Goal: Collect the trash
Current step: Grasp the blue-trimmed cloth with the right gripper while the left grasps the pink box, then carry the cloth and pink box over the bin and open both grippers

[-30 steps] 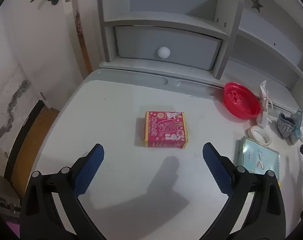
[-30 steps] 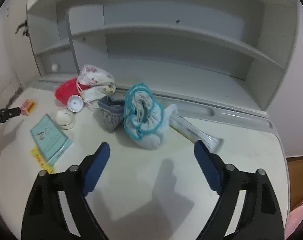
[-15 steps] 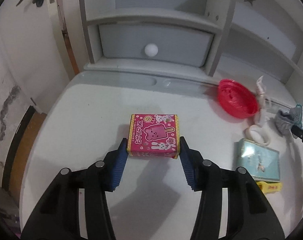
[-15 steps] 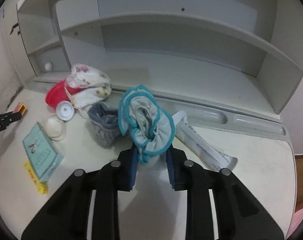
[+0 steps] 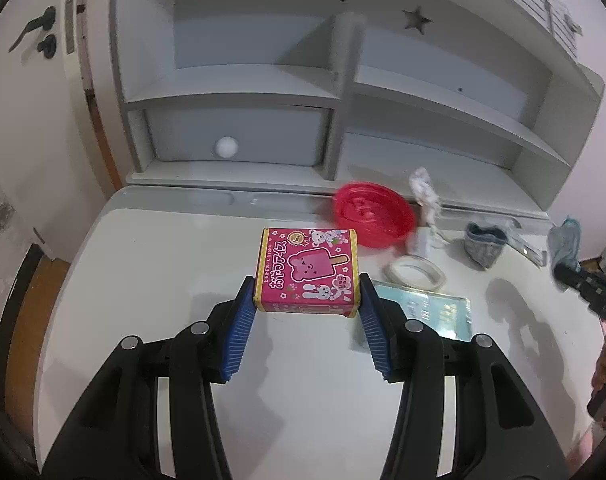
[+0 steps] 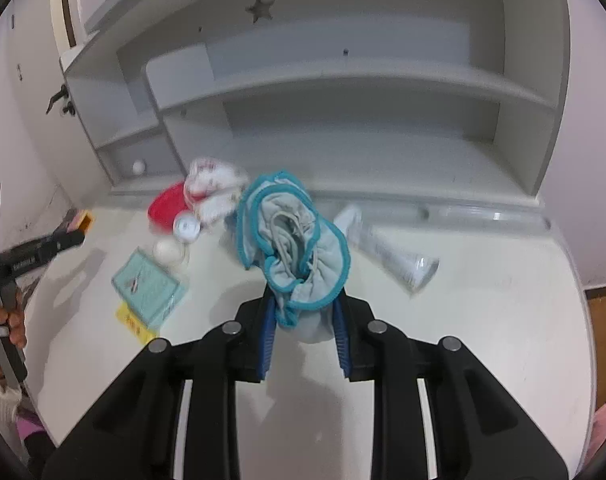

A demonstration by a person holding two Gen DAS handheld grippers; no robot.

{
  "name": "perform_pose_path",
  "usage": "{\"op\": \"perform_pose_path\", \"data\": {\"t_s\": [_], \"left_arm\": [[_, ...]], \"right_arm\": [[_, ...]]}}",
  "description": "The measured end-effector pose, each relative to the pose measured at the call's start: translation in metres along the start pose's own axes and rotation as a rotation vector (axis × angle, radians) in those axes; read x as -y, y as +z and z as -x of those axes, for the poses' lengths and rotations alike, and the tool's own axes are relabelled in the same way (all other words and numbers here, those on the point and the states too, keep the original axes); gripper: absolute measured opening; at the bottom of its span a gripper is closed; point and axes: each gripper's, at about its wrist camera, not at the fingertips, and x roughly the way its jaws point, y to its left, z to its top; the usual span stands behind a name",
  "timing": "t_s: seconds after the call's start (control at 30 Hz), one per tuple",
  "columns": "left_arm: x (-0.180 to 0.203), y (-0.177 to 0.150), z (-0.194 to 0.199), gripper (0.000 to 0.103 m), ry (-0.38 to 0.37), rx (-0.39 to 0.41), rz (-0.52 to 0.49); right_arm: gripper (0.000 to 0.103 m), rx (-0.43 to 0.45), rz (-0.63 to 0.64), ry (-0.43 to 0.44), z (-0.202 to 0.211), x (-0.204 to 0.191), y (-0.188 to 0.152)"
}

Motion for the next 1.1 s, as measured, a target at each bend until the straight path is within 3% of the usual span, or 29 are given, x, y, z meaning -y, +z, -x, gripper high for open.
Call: {"op": "perform_pose_path", "data": {"t_s": [0.17, 0.27, 0.4, 0.53, 0.67, 0.73, 0.83, 0.9, 1.03, 1.1], "left_arm": [[0.029, -0.002, 0.017, 0.049, -0.04, 0.015, -0.059], [0.075, -0.003, 0.033, 0.049, -0.125, 0.042, -0.14], [0.183, -0.021, 0.056, 0.049, -0.355, 0.055, -0.309], [0.311, -0.069, 0.088, 0.049, -0.623, 0.017, -0.548], [0.426, -0.152, 0.119, 0.049, -0.862, -0.066, -0.754], [0.463, -0.195, 0.127, 0.049, -0.915, -0.114, -0.849], [0.497, -0.252, 0.126, 0.049, -0.915, -0.173, -0.983], [0.514, -0.292, 0.106, 0.049, -0.861, -0.228, -1.053], [0.527, -0.346, 0.024, 0.049, -0.667, -0.38, -1.107], [0.532, -0.358, -0.006, 0.049, -0.583, -0.402, -1.145]], "right_arm": [[0.025, 0.016, -0.045, 0.029, 0.023, 0.008, -0.021], [0.025, 0.077, -0.079, 0.008, 0.065, 0.029, -0.031], [0.025, 0.206, -0.215, -0.014, 0.147, 0.081, -0.057], [0.025, 0.281, -0.342, -0.143, 0.235, 0.147, -0.108], [0.025, 0.277, -0.484, -0.3, 0.3, 0.211, -0.187], [0.025, 0.265, -0.542, -0.339, 0.315, 0.23, -0.219], [0.025, 0.206, -0.631, -0.358, 0.316, 0.26, -0.273], [0.025, 0.152, -0.678, -0.334, 0.302, 0.277, -0.3], [0.025, -0.01, -0.771, -0.264, 0.236, 0.311, -0.345], [0.025, -0.119, -0.805, -0.236, 0.19, 0.327, -0.362]]}}
